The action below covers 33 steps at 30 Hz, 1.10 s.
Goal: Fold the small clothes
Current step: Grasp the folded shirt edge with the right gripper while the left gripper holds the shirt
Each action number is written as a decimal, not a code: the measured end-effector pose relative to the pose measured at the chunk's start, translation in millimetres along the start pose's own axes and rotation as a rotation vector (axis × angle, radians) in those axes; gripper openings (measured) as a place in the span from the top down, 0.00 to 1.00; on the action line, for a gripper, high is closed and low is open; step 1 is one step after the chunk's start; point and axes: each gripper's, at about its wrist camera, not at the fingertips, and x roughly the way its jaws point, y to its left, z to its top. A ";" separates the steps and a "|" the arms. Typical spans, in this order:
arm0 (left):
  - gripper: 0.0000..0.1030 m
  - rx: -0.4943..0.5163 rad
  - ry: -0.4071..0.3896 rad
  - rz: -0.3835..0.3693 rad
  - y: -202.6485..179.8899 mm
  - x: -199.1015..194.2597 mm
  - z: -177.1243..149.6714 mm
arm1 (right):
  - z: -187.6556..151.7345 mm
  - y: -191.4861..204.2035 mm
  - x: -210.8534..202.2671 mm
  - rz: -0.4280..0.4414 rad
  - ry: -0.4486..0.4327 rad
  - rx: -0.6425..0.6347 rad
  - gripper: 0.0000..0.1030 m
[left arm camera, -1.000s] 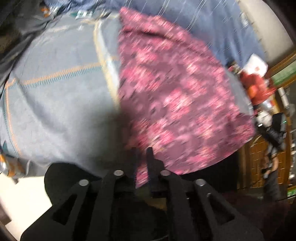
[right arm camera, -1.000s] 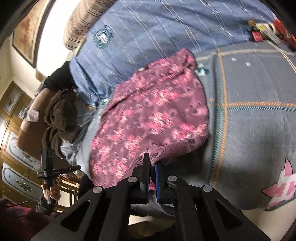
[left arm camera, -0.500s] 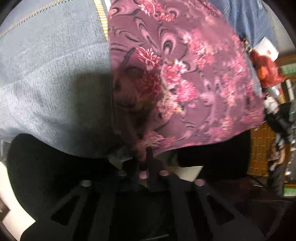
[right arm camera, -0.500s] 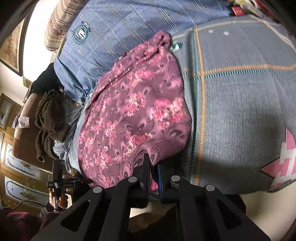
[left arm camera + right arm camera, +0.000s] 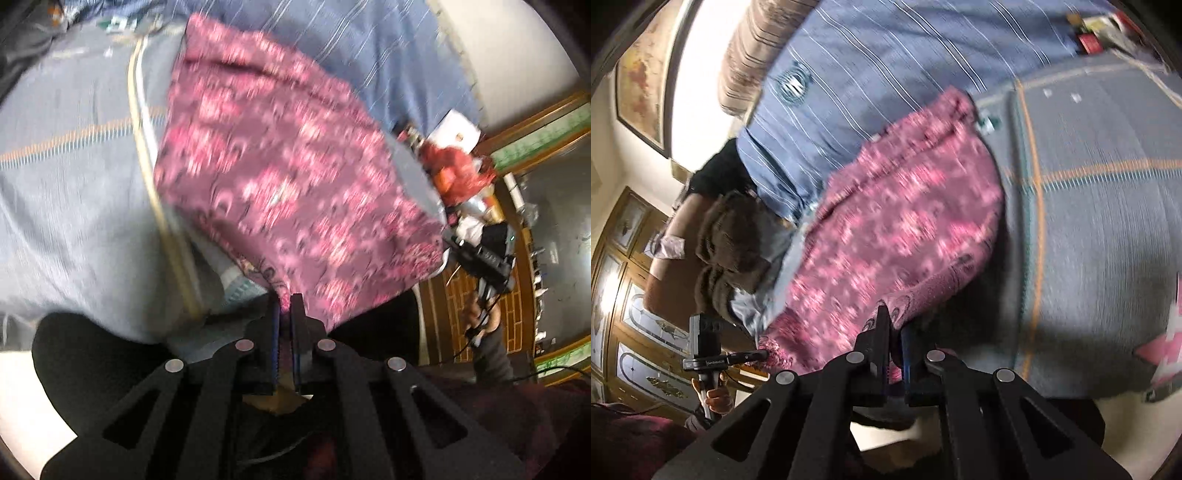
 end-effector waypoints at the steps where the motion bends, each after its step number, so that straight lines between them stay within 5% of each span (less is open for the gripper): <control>1: 0.97 -0.008 -0.018 -0.020 0.2 -4.3 4.3 | 3.6 2.6 -0.7 0.011 -0.010 -0.001 0.96; 11: 0.97 -0.083 -0.106 -0.077 9.3 -11.0 40.9 | 41.4 10.7 4.3 0.072 -0.116 0.050 0.96; 22: 0.97 -0.198 -0.269 -0.043 42.8 -15.2 127.0 | 115.1 -1.9 51.5 0.100 -0.184 0.113 0.96; 28: 0.96 -0.158 -0.151 -0.017 45.2 -2.0 146.1 | 145.1 -21.8 84.9 0.060 -0.154 0.160 0.97; 31: 0.79 -0.056 -0.033 0.050 32.8 8.7 115.1 | 139.7 -28.9 86.3 0.043 -0.139 0.163 0.97; 33: 0.52 -0.014 0.007 0.076 25.2 11.9 85.6 | 133.5 -32.3 84.2 0.036 -0.132 0.164 0.97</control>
